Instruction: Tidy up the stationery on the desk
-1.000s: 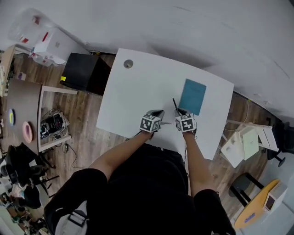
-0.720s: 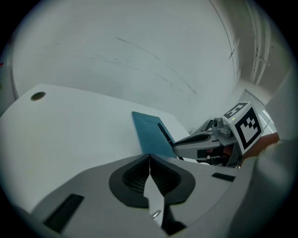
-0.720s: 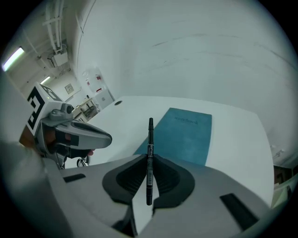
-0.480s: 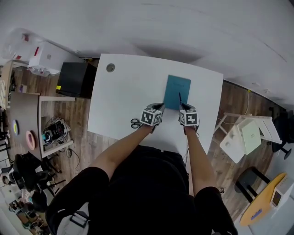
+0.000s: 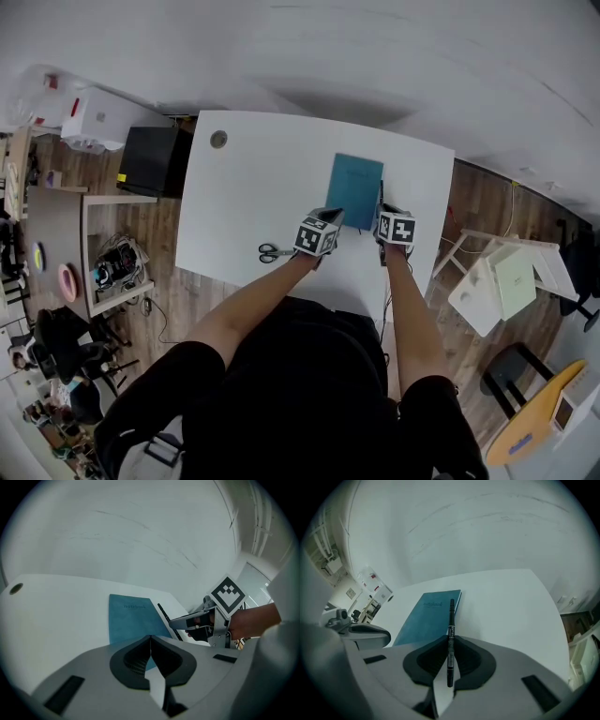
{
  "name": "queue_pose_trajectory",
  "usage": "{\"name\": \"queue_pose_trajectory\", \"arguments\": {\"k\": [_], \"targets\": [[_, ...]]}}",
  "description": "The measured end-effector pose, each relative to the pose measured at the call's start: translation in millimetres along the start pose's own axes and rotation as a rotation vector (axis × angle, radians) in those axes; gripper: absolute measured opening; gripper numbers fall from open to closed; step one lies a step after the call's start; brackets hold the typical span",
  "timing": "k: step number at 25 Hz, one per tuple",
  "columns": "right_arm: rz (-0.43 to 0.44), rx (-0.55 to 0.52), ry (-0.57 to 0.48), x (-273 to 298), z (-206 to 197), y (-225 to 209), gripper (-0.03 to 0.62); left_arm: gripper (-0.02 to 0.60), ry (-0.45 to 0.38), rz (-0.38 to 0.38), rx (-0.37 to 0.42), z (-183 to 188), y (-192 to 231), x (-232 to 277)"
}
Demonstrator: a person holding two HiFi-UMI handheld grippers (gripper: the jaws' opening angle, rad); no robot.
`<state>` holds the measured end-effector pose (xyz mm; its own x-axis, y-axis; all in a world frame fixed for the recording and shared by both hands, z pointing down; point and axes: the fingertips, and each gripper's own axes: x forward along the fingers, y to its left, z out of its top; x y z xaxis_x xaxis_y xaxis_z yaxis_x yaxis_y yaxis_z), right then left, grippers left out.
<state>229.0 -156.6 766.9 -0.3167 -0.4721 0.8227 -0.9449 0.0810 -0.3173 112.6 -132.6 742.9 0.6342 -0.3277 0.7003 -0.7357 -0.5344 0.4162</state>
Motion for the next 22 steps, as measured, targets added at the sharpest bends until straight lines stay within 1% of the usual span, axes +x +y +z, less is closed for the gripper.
{"name": "queue_pose_trajectory", "arguments": {"k": [6,11,19,22], "targets": [[0.009,0.123,0.033,13.4,-3.9,-5.0,0.060,0.014,-0.004,-0.013,0.077,5.5,-11.2,2.2],[0.024,0.105,0.051,14.1,-2.5,-0.4,0.061,0.014,0.010,-0.001,0.113,4.1,-4.6,0.3],[0.098,0.147,0.062,8.0,-12.2,3.8,0.067,0.014,0.025,-0.005,0.141,0.3,1.3,-1.4],[0.104,0.162,0.072,9.0,-15.6,3.3,0.066,0.014,0.022,-0.002,0.137,-2.0,3.1,-5.2]]}}
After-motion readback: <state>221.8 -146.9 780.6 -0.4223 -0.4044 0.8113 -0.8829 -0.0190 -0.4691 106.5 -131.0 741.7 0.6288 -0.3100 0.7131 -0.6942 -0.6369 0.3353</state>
